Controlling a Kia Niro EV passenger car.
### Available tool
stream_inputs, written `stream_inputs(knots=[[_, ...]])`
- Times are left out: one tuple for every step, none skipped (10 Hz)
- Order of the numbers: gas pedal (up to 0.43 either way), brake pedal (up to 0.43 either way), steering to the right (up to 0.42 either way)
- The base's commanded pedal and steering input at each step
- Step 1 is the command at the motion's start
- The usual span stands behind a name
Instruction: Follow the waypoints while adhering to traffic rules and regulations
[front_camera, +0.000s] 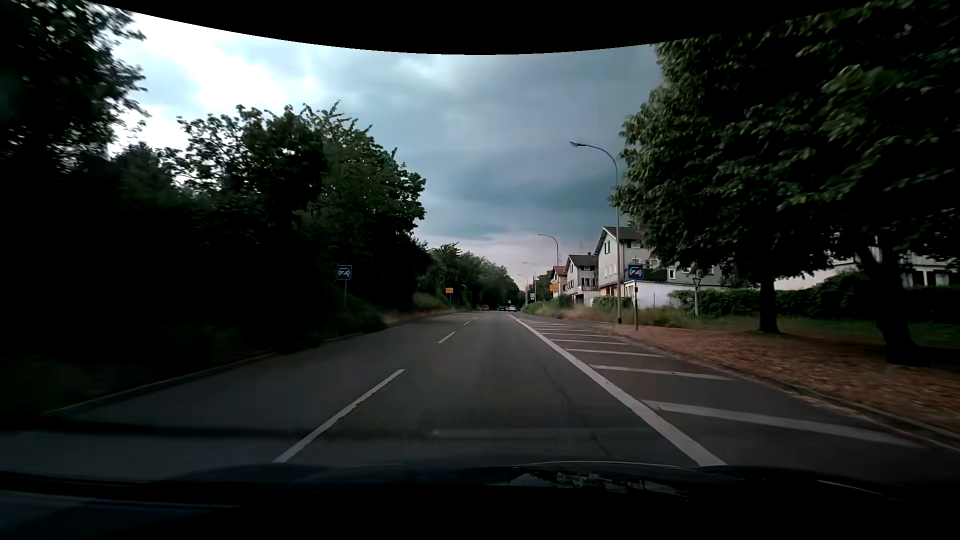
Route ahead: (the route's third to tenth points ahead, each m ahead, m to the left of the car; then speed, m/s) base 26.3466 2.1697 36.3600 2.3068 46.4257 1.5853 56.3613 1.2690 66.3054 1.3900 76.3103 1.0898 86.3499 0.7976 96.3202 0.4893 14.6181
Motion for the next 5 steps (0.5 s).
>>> stream_inputs(knots=[[0.087,0.0,0.0],[0.079,0.0,0.0],[0.079,0.0,0.0],[0.079,0.0,0.0],[0.067,0.0,0.0]])
